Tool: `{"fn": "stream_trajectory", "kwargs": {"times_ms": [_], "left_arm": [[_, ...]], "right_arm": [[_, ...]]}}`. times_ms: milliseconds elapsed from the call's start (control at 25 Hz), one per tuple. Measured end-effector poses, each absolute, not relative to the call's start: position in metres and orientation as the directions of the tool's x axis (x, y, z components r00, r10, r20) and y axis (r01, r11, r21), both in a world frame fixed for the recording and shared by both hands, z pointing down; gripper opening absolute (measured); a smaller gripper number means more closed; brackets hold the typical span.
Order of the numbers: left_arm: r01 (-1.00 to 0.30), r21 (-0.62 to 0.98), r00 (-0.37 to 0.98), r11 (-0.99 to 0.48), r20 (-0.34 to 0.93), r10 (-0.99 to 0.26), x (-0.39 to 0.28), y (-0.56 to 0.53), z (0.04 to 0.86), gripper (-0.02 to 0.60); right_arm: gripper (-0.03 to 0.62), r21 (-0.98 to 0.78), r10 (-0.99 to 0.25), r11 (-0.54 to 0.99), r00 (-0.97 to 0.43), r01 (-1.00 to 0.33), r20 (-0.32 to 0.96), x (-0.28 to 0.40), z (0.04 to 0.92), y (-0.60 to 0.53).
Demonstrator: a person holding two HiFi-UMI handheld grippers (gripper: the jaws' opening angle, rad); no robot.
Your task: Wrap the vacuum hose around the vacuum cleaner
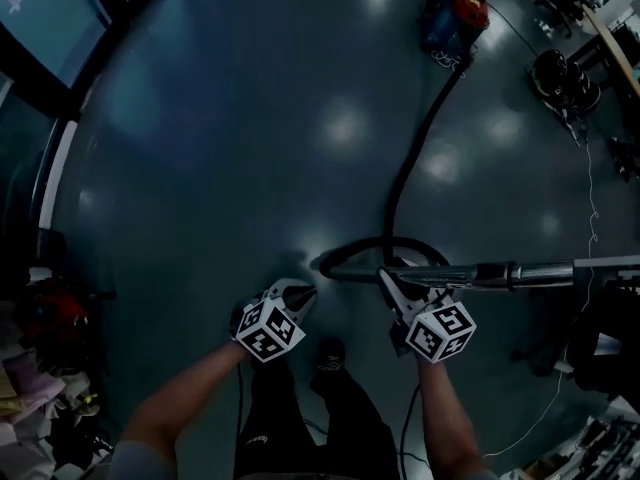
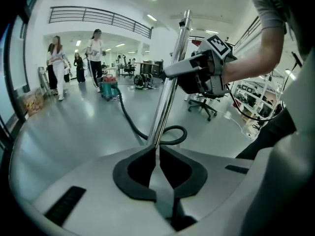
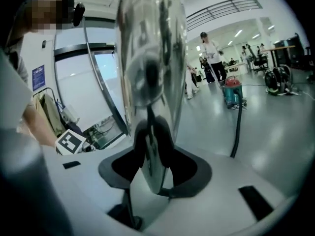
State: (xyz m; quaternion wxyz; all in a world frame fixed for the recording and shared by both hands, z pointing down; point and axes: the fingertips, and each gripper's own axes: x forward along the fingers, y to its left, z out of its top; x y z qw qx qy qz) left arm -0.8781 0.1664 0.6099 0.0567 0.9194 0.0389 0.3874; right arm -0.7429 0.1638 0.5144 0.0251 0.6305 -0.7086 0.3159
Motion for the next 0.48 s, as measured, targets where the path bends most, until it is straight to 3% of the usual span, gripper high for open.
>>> {"fn": "stream_trajectory", "kwargs": {"times_ms": [240, 480], "left_arm": [[0.162, 0.113, 0.719, -0.980, 0.667, 0.195, -0.806, 0.188, 0.545, 0.026], [0.324, 0.078, 0.686, -0.943, 0.667, 0.291, -0.765, 0.223, 0.509, 0.220]], "right_arm": [[0.167, -0.435, -0.931, -0.101, -0.069, -0.895, 0.359, -0.704, 0.434, 0.204], [0.166, -0.460, -0.958, -0.171, 0.037, -0.871, 0.286, -0.677, 0.363, 0.234]]}}
